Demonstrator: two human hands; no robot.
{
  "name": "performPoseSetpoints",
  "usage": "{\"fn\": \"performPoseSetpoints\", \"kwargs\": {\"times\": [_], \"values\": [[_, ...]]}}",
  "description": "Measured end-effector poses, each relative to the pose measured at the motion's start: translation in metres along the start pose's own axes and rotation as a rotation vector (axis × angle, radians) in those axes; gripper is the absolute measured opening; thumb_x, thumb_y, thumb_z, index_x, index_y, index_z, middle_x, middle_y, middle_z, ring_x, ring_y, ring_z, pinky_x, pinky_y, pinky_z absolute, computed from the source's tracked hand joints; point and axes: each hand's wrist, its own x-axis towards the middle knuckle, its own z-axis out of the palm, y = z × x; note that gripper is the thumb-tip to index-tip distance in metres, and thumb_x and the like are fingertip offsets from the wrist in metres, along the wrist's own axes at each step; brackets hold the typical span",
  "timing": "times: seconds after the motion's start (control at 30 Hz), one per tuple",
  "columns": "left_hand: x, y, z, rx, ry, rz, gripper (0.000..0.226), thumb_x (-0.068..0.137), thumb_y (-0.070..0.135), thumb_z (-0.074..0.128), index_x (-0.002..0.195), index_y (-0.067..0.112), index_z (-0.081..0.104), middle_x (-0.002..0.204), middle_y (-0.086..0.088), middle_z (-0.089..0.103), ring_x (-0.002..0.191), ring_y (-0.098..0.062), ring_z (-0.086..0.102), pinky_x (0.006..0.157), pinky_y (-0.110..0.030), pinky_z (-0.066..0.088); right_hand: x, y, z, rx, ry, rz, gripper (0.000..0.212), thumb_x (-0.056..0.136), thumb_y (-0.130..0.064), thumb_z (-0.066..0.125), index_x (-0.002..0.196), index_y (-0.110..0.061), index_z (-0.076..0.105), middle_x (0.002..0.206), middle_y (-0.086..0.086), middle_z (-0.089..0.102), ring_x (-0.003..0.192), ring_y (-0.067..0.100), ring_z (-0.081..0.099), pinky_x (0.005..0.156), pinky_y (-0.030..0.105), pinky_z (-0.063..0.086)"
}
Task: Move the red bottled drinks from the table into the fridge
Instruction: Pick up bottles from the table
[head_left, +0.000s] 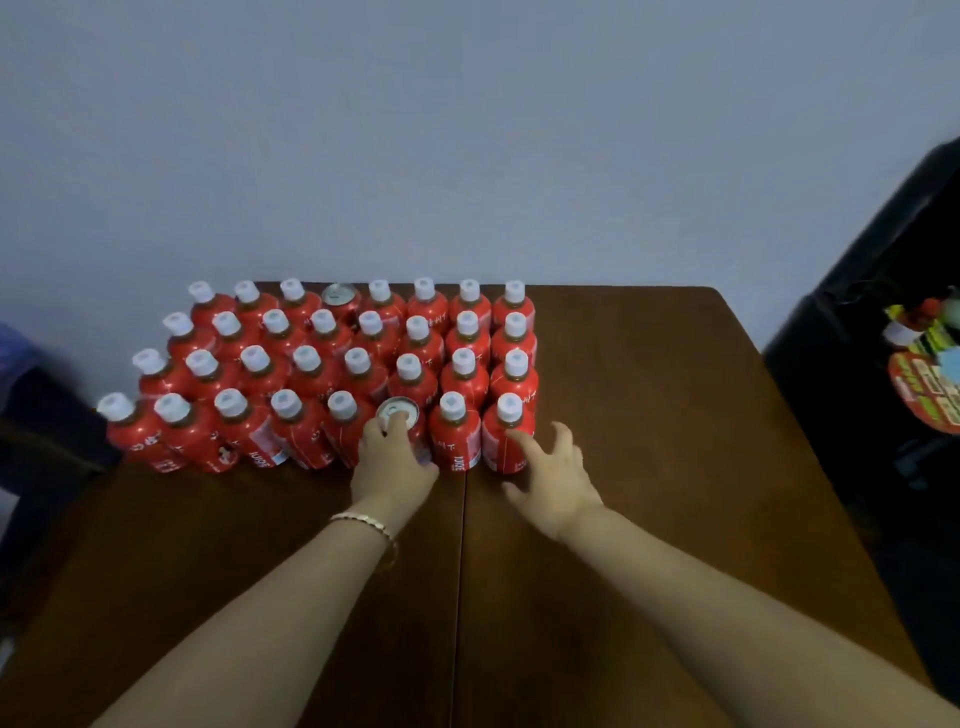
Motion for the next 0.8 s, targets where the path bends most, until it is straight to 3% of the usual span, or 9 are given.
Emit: {"fn": "performPoseSetpoints", "kwargs": {"times": [0.1, 0.2, 0.27, 0.4, 0.53, 0.6, 0.7, 0.8], "values": [[0.03, -0.014, 0.013, 0.015, 0.016, 0.024, 0.07, 0.081, 0.023, 0.069, 0.141, 0.016, 0.033, 0.145, -0.015, 0.027, 0.133, -0.032, 0.028, 0.107, -0.042, 0.034, 0.03, -0.003, 0.018, 0.048, 0.025, -0.021, 0.072, 0.087, -0.036, 0.06, 0.145, -0.038, 0.018, 0.151, 0.011, 0.0, 0.138, 0.03, 0.015, 0.111, 0.04, 0.029], [0.043, -0.019, 0.021, 0.069, 0.009, 0.073, 0.088, 0.078, 0.032, 0.074, 0.148, 0.016, 0.022, 0.151, -0.016, 0.019, 0.138, -0.032, 0.017, 0.113, -0.04, 0.023, 0.048, -0.001, 0.032, 0.102, 0.048, -0.023, 0.073, 0.086, -0.037, 0.063, 0.145, -0.041, 0.02, 0.154, 0.012, -0.008, 0.141, 0.032, 0.011, 0.114, 0.042, 0.025], [0.05, -0.021, 0.024, 0.018, 0.069, 0.078, 0.091, 0.077, 0.031, 0.075, 0.148, 0.014, 0.021, 0.148, -0.013, 0.027, 0.136, -0.031, 0.021, 0.112, -0.038, 0.023, 0.059, 0.002, 0.037, 0.128, 0.082, -0.048, 0.071, 0.085, -0.036, 0.065, 0.143, -0.041, 0.026, 0.155, 0.009, -0.009, 0.143, 0.032, 0.007, 0.116, 0.044, 0.024], [0.06, -0.037, 0.022, -0.05, 0.109, 0.15, 0.086, 0.066, 0.024, 0.083, 0.139, 0.011, 0.04, 0.136, -0.008, 0.043, 0.126, -0.029, 0.036, 0.105, -0.035, 0.03, 0.069, 0.01, 0.044, 0.105, 0.196, -0.104, 0.054, 0.083, -0.032, 0.068, 0.134, -0.035, 0.048, 0.151, 0.011, 0.014, 0.137, 0.033, 0.026, 0.112, 0.042, 0.03], [0.048, -0.05, 0.023, -0.072, -0.025, 0.349, 0.082, 0.059, 0.015, 0.085, 0.132, 0.016, 0.05, 0.128, 0.002, 0.044, 0.113, -0.014, 0.035, 0.097, -0.025, 0.028, 0.062, 0.024, 0.049, 0.063, 0.255, -0.242, 0.04, 0.083, -0.02, 0.071, 0.121, -0.027, 0.059, 0.142, 0.019, 0.034, 0.124, 0.041, 0.043, 0.1, 0.048, 0.044], [0.043, -0.054, 0.026, -0.116, -0.068, 0.424, 0.081, 0.057, 0.013, 0.084, 0.131, 0.017, 0.051, 0.124, 0.01, 0.043, 0.111, -0.011, 0.035, 0.1, -0.03, 0.033, 0.057, 0.03, 0.055, 0.001, 0.285, -0.328, 0.05, 0.078, -0.017, 0.075, 0.121, -0.03, 0.052, 0.135, 0.022, 0.041, 0.116, 0.042, 0.052, 0.094, 0.048, 0.049], [0.044, -0.058, 0.034, -0.294, -0.197, 0.395, 0.089, 0.055, 0.02, 0.085, 0.134, 0.028, 0.045, 0.125, 0.017, 0.049, 0.118, -0.01, 0.044, 0.105, -0.038, 0.038, 0.051, 0.034, 0.061, -0.028, 0.281, -0.38, 0.072, 0.078, -0.016, 0.075, 0.134, -0.036, 0.036, 0.137, 0.024, 0.039, 0.118, 0.04, 0.052, 0.095, 0.04, 0.044], [0.046, -0.066, 0.041, -0.445, -0.255, 0.339, 0.102, 0.053, 0.021, 0.087, 0.134, 0.047, 0.031, 0.125, 0.019, 0.048, 0.123, -0.008, 0.045, 0.107, -0.036, 0.038, 0.048, 0.034, 0.057, 0.167, 0.241, -0.293, 0.094, 0.079, -0.02, 0.075, 0.144, -0.038, 0.009, 0.143, 0.013, 0.03, 0.127, 0.019, 0.038, 0.101, 0.026, 0.035]]}}
